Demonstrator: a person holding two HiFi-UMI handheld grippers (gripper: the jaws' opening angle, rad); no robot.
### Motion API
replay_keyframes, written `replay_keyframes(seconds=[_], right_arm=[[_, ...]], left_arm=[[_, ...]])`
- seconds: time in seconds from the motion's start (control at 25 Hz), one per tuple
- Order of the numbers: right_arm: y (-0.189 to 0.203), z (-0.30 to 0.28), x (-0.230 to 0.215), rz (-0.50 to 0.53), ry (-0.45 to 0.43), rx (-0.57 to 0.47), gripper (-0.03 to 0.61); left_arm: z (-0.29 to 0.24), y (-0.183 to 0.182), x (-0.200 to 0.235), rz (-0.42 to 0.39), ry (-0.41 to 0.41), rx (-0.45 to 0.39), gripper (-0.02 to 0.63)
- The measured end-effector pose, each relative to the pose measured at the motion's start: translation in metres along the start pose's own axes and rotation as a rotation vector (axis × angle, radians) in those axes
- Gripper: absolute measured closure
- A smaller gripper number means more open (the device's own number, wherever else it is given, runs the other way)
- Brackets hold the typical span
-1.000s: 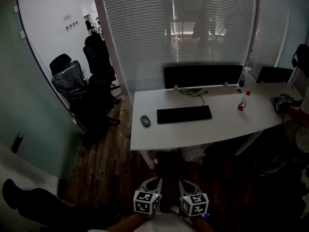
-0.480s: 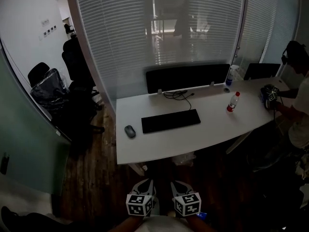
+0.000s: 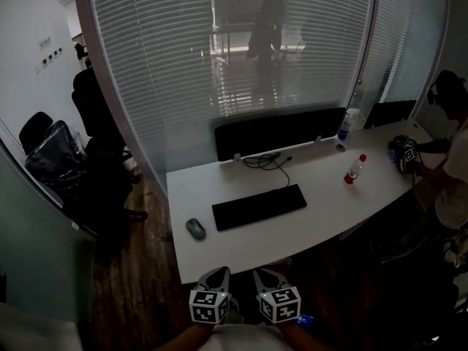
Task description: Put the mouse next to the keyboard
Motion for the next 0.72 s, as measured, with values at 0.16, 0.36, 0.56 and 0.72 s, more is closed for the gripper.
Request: replay_keyframes(seconds=[0.16,0.36,0.56,0.72], right_arm=[[-0.013,-0.025,0.005,0.004,0.003,0.007,0.574],[-0.027,-0.048,-0.003,0.012,-0.007,0.024,0.574],[-0.039,-0.069,-0.021,0.030,-0.040,0.032,0.574],[-0.051,-0.085,-0.031,0.056,-0.068,0.037,0.574]], left_arm=[[-0.012,-0.015,0.021,0.015,0.006,0.007,0.609],[-0.027,-0.028,0.035,0.034,0.002,0.012,0.609],[-0.044,-0.044,0.040,0.055,-0.033,-0.016,0.609],[-0.054,-0.050,0.045,0.065,-0.059,-0.019,0.609]])
Point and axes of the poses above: the fingertips, and each gripper's own axes: z backward along the fingers, x to its left, y out of its underside, the point moved 4 cm from there along z, backward along the fingers, and after that the axes turned 11 degrees about z, right-handed, at the moved point
